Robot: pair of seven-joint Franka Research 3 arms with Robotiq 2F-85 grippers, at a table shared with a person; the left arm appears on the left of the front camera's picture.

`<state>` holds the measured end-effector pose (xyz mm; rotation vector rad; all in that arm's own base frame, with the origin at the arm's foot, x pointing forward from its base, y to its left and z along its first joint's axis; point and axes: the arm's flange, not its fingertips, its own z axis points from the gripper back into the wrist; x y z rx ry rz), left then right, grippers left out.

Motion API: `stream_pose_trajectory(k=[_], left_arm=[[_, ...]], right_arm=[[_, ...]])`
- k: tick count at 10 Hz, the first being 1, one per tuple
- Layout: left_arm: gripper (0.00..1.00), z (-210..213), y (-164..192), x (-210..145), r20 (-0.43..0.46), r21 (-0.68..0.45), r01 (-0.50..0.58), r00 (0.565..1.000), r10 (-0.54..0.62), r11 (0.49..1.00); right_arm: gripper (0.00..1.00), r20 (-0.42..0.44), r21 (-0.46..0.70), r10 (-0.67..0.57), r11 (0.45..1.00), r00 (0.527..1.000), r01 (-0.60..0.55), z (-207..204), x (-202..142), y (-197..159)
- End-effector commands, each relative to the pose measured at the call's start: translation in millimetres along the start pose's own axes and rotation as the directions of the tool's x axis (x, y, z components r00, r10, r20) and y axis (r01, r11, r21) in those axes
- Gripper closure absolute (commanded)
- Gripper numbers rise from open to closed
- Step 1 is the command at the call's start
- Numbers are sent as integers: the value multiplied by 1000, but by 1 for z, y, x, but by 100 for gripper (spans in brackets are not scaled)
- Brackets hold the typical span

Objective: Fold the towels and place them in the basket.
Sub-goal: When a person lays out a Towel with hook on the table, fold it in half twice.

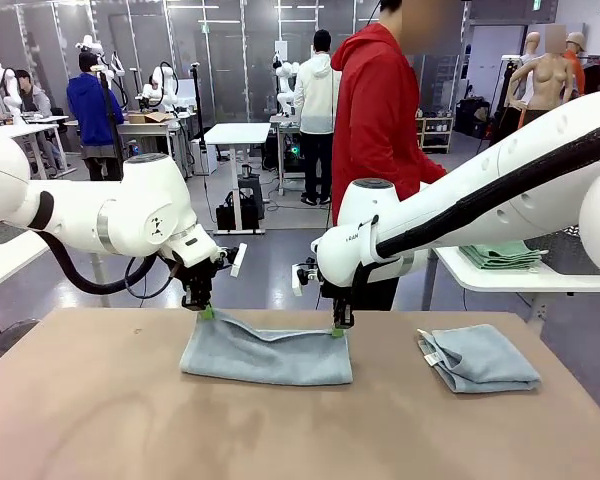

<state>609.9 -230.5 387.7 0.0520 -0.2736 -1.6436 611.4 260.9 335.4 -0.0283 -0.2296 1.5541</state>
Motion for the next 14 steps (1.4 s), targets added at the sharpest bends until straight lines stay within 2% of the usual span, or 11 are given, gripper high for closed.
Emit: stream_pose_trajectory(k=[1,5,12,13,14], left_arm=[[94,-2,9,-5,-37,7,-28,999,28,1000],[94,-19,13,-12,-32,-22,-41,999,41,999],[94,-50,23,-20,-62,-51,-73,996,69,996],[80,-53,23,-21,-70,-54,-77,995,73,996],[74,-56,23,-22,-76,-54,-80,994,76,995]], right_arm=[[95,-14,-17,-4,1000,1000,4,-1,-3,-9],[95,20,-36,-12,999,1000,13,-12,-8,-18],[95,11,-55,-29,998,1000,30,-25,-3,-23],[95,11,-54,-30,998,1000,30,-25,-2,-22],[75,15,-51,-35,998,999,36,-25,-2,-22]])
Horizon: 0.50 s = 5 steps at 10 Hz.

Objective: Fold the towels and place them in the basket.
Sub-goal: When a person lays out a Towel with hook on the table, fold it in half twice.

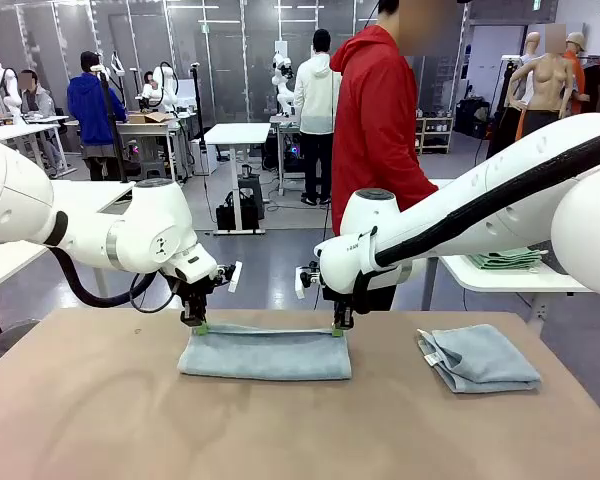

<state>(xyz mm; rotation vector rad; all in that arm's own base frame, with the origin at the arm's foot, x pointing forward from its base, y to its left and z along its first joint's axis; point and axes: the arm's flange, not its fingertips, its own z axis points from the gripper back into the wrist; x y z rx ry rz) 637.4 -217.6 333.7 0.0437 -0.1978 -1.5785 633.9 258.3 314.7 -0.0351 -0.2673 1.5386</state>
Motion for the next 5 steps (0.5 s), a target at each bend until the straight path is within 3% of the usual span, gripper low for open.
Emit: stream_pose_trajectory(k=[1,2,3,4,5], left_arm=[[60,0,7,-1,-29,-4,-15,999,15,1000],[55,2,6,-2,-37,11,-4,999,4,1000],[41,10,3,-4,-38,20,3,999,-2,1000],[35,23,0,-7,-34,21,10,999,-9,1000],[21,42,-7,-10,-48,-21,-8,999,7,1000]], right_arm=[[75,3,-26,-23,999,1000,23,-1,3,-2],[55,6,-22,-31,999,1000,31,0,3,-2],[71,11,-18,-32,999,999,32,5,3,-1],[35,17,-19,-33,999,999,34,14,3,0],[51,20,-6,-52,999,998,52,28,0,3]])
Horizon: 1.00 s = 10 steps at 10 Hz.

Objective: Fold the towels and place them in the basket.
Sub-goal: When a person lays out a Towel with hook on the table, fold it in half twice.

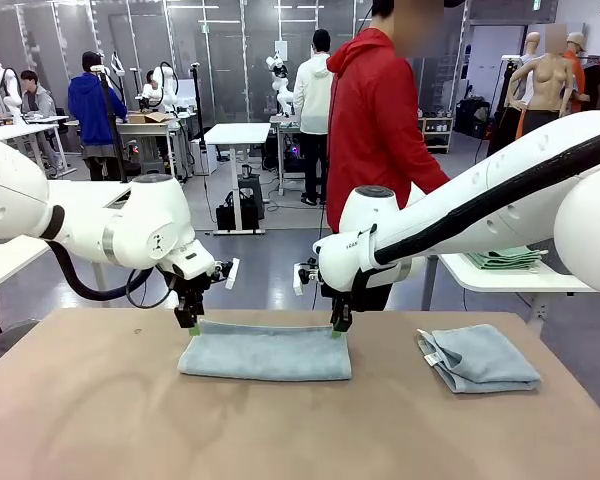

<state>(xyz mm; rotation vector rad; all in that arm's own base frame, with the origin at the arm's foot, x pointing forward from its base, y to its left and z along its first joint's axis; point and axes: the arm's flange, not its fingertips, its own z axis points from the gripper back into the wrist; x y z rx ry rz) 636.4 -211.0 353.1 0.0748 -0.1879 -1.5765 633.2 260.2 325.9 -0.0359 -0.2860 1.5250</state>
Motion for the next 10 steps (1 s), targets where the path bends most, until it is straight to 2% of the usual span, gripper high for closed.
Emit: stream_pose_trajectory(k=[1,2,3,4,5,6,7,8,9,10], left_arm=[[15,48,-28,-11,-30,-107,-49,999,46,993],[1,73,-48,-18,-23,-135,-43,999,40,990],[0,94,-66,-24,-3,-154,-16,1000,15,988],[0,110,-78,-29,29,-176,12,1000,-7,984],[0,122,-92,-34,64,-193,35,998,-23,981],[0,128,-99,-37,95,-183,59,995,-43,981],[0,131,-101,-40,115,-167,69,992,-50,984],[0,132,-103,-43,153,-155,80,987,-56,985],[0,132,-105,-47,192,-157,82,980,-51,984],[0,132,-110,-52,246,-166,71,969,-28,984]], right_arm=[[15,0,77,-76,994,997,76,41,-8,13],[32,-8,123,-106,987,994,106,65,-15,27],[0,-10,128,-112,985,994,112,91,-21,43],[12,12,158,-113,981,994,110,113,-25,59],[0,49,223,-122,969,991,108,131,-29,79],[5,42,260,-126,959,991,111,139,-32,91],[0,44,268,-146,955,988,129,147,-36,100],[0,83,262,-178,953,980,151,152,-38,109],[0,144,322,-264,924,954,207,157,-41,119],[0,136,415,-493,816,859,402,162,-45,128]])
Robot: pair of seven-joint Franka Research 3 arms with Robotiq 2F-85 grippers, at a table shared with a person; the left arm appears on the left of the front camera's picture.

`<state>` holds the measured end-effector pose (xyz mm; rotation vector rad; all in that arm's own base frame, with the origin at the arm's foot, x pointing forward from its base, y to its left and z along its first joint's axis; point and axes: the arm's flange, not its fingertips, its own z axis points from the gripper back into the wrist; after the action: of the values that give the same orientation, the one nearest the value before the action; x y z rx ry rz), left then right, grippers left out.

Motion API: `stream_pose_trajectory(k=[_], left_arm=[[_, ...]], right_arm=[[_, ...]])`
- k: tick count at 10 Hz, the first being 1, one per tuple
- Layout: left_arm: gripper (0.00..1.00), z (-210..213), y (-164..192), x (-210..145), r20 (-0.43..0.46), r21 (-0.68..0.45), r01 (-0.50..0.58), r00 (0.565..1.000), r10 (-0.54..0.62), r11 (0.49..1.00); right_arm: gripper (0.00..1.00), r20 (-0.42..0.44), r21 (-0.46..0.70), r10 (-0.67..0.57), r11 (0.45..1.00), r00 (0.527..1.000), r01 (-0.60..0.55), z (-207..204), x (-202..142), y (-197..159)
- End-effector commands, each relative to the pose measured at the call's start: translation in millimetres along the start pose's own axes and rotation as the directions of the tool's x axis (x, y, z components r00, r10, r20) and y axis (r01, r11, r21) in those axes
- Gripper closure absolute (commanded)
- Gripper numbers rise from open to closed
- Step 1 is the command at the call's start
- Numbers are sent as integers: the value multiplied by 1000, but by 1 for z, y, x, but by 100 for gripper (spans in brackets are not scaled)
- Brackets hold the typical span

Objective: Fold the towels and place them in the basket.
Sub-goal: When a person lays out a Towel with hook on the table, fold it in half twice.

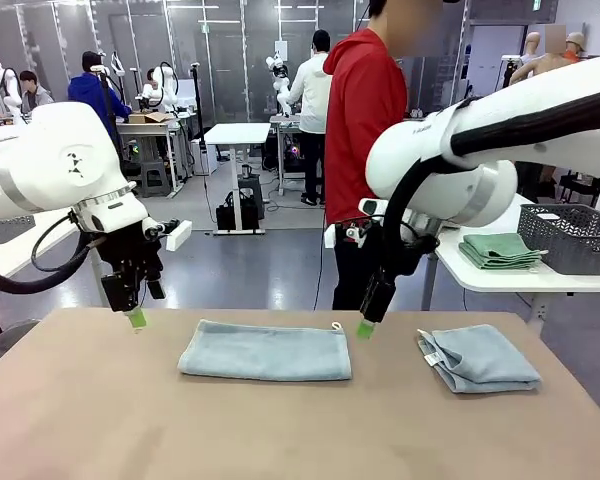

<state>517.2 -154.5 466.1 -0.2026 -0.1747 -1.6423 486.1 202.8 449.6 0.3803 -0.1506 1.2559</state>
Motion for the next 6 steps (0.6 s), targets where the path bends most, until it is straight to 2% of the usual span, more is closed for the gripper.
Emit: stream_pose_trajectory(k=[1,2,3,4,5,6], left_arm=[[0,-2,-9,-11,145,35,10,989,-15,999],[0,0,-4,-16,195,41,19,981,-26,999],[0,-1,-2,-20,236,41,11,972,-21,999],[0,-2,1,-23,270,45,13,963,-25,999],[0,-4,5,-28,347,45,17,937,-32,999],[0,-6,9,-35,411,54,13,911,-34,998]], right_arm=[[0,141,53,-356,935,924,352,4,-13,15],[0,196,79,-482,876,854,476,5,-16,18],[0,199,140,-623,782,757,607,4,-17,27],[0,169,180,-685,728,709,661,4,-16,32],[0,96,217,-729,679,677,701,7,-17,39],[0,75,220,-773,629,630,746,12,-16,44]])
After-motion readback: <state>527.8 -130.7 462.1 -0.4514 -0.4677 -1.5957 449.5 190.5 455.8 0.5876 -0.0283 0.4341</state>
